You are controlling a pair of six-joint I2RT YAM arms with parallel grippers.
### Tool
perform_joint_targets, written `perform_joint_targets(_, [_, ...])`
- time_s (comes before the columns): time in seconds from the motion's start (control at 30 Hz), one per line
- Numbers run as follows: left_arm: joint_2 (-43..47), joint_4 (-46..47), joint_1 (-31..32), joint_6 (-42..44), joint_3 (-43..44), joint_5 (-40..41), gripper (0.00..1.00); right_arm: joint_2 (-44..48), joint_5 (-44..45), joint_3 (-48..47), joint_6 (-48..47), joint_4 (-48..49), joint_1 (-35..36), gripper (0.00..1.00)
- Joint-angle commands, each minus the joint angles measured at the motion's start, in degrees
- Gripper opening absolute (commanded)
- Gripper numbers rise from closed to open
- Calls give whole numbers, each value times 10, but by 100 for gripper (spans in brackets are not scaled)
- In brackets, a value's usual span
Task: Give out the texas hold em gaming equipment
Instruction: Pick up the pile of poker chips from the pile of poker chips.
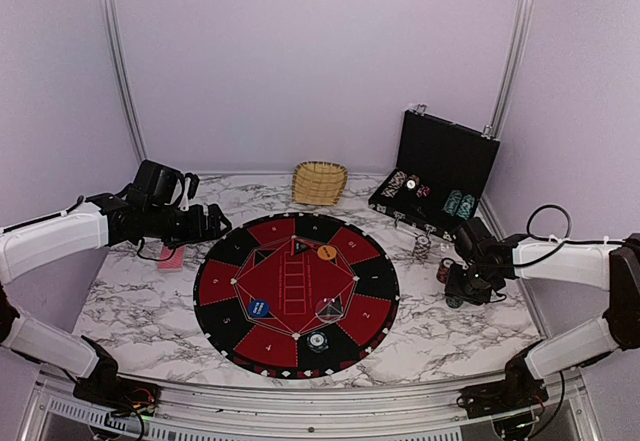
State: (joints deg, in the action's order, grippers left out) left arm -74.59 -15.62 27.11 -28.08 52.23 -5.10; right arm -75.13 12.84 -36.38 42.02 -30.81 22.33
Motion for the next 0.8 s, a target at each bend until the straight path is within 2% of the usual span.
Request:
perform_joint_targets(0.0, [3, 12, -5, 3, 1, -2, 99, -2, -4, -2, 1, 2, -5, 39])
perform_joint_targets(0.77, [3, 19, -9, 4, -5, -6, 99, 24, 6, -20, -4, -23, -4, 33])
